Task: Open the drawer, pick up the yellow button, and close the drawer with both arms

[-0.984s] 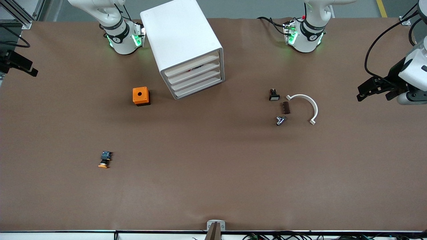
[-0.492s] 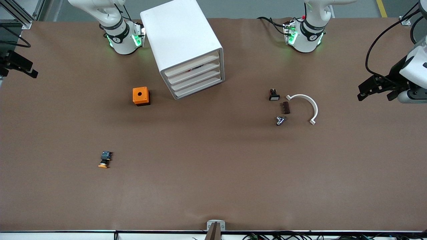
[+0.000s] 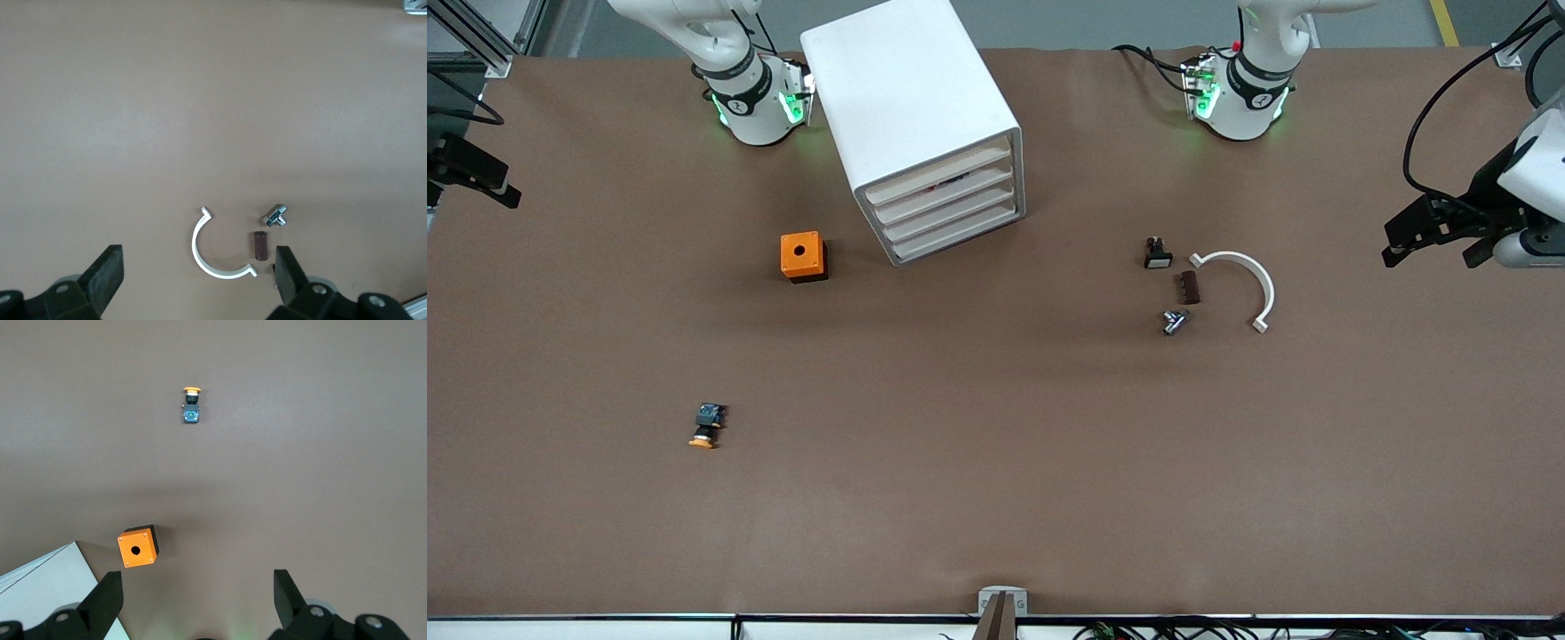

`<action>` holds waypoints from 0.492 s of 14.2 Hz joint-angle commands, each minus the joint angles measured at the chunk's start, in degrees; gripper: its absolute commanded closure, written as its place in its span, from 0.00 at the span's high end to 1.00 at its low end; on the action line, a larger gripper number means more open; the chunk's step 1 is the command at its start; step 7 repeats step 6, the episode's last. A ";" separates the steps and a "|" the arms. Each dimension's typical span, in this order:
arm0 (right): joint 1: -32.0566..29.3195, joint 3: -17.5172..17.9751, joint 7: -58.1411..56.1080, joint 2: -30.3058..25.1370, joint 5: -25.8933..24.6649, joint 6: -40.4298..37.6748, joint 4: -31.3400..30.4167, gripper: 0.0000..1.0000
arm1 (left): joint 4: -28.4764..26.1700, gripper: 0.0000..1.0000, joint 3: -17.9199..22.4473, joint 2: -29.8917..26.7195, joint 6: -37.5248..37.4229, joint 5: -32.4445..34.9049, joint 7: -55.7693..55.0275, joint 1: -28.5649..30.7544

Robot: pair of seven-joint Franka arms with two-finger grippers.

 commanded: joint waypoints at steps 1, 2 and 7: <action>-0.87 0.74 -0.29 -1.59 -0.77 -0.05 -1.28 1.00 | 0.94 1.00 -0.27 -0.14 -0.94 0.52 -0.14 0.22; -0.79 0.74 -0.29 -1.59 -0.77 -0.31 -1.37 1.00 | 1.02 1.00 -0.27 -0.14 -0.94 0.43 -0.14 0.22; -0.61 0.82 0.41 -1.59 -0.77 -0.93 -1.28 1.00 | 1.02 1.00 -0.27 -0.14 -0.94 0.34 -1.45 0.31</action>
